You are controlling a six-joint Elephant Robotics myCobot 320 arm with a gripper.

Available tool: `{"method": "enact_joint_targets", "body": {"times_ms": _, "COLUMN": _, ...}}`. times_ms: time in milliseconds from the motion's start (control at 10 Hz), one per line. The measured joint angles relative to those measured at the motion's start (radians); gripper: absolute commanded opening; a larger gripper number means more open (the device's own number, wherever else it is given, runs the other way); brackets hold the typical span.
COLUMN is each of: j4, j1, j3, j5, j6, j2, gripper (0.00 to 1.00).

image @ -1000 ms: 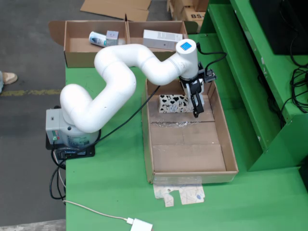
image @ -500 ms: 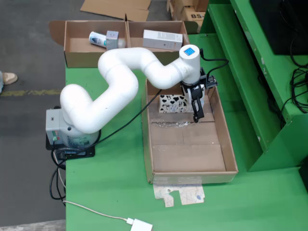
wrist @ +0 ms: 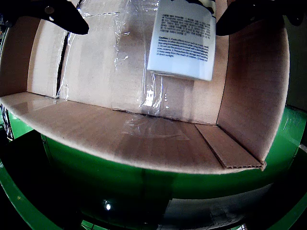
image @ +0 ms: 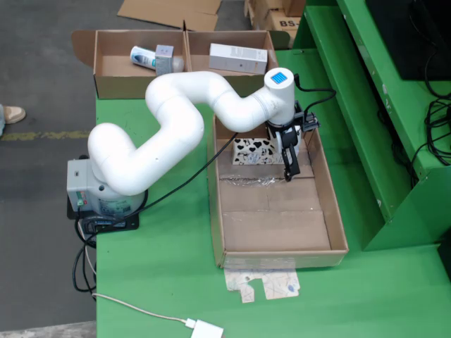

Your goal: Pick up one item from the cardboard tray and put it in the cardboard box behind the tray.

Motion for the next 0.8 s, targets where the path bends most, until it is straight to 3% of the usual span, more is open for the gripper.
{"method": "enact_joint_targets", "body": {"times_ms": 700, "j4": -0.026, "j1": -0.006, "j3": 0.046, "j5": 0.000, "j6": -0.003, "j2": -0.037, "gripper": 1.00}}
{"method": "enact_joint_targets", "body": {"times_ms": 800, "j4": -0.026, "j1": -0.006, "j3": 0.046, "j5": 0.000, "j6": -0.003, "j2": -0.037, "gripper": 0.90}}
